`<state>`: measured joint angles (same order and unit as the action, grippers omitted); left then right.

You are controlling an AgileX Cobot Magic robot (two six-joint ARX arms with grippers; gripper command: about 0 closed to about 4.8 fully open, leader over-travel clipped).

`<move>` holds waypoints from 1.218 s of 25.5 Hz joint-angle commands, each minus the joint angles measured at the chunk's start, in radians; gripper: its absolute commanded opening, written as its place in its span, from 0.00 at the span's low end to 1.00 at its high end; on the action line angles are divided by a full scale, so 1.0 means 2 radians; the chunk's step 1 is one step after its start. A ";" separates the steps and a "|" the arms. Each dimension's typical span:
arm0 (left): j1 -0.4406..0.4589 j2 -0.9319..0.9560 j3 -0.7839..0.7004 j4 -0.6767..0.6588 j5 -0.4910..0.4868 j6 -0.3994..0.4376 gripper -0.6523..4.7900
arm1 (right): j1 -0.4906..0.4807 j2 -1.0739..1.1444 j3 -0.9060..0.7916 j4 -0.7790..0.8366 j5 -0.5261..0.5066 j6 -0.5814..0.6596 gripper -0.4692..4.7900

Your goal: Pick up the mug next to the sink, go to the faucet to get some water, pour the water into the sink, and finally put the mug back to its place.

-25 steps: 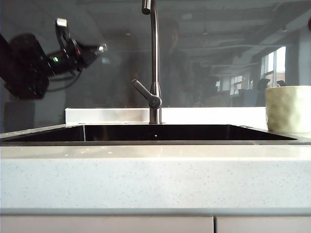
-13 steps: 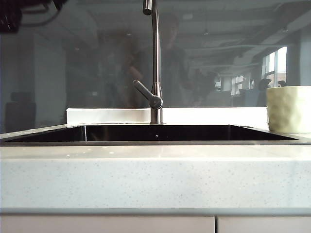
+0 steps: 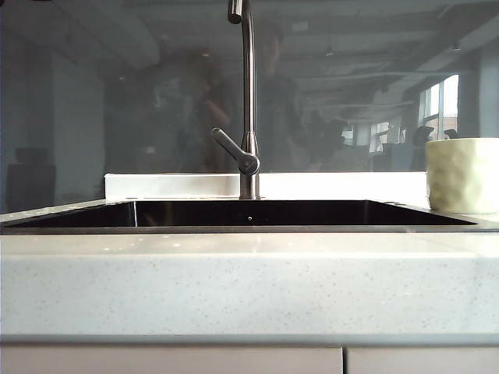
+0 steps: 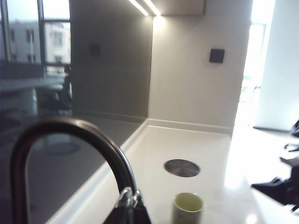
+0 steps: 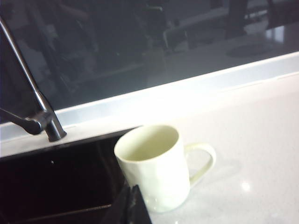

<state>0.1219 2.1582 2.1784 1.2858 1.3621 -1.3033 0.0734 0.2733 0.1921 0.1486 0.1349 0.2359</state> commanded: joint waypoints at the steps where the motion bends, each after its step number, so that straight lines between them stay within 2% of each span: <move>1: 0.000 -0.003 0.002 0.003 -0.008 -0.020 0.11 | 0.000 -0.001 0.003 0.001 0.001 -0.001 0.08; 15: 0.000 -0.003 0.002 0.001 0.005 -0.021 0.11 | 0.000 -0.001 0.003 0.001 0.001 -0.001 0.08; 17: 0.001 -0.003 0.002 -0.001 0.007 -0.062 0.11 | 0.000 -0.001 0.003 0.001 0.001 -0.001 0.08; 18: 0.002 -0.003 0.002 -0.013 0.015 -0.065 0.11 | 0.000 -0.001 0.003 0.001 0.001 -0.001 0.08; 20: 0.008 -0.009 0.002 -0.053 0.026 -0.041 0.11 | 0.000 -0.001 0.003 0.001 0.001 -0.001 0.08; 22: 0.009 -0.026 0.001 -0.139 0.026 0.040 0.11 | 0.000 -0.001 0.003 0.001 0.001 -0.001 0.08; 23: 0.013 -0.037 0.001 -0.196 0.023 0.095 0.11 | 0.000 -0.001 0.003 0.001 0.001 -0.001 0.08; 26: 0.019 -0.077 0.001 -0.422 -0.029 0.250 0.11 | 0.000 -0.001 0.003 0.001 0.001 -0.001 0.08; 28: 0.019 -0.118 0.001 -0.625 -0.118 0.374 0.11 | 0.000 -0.001 0.003 0.000 0.001 -0.001 0.08; 29: 0.019 -0.142 0.001 -0.729 -0.179 0.445 0.11 | 0.000 -0.001 0.003 0.000 0.001 -0.001 0.08; 31: 0.012 -0.178 0.001 -0.856 -0.273 0.539 0.11 | 0.000 -0.001 0.003 0.000 -0.002 -0.001 0.08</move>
<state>0.1589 1.8530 2.1765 0.0456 0.9947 -0.4667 0.0738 0.2733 0.1921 0.1307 0.1341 0.2359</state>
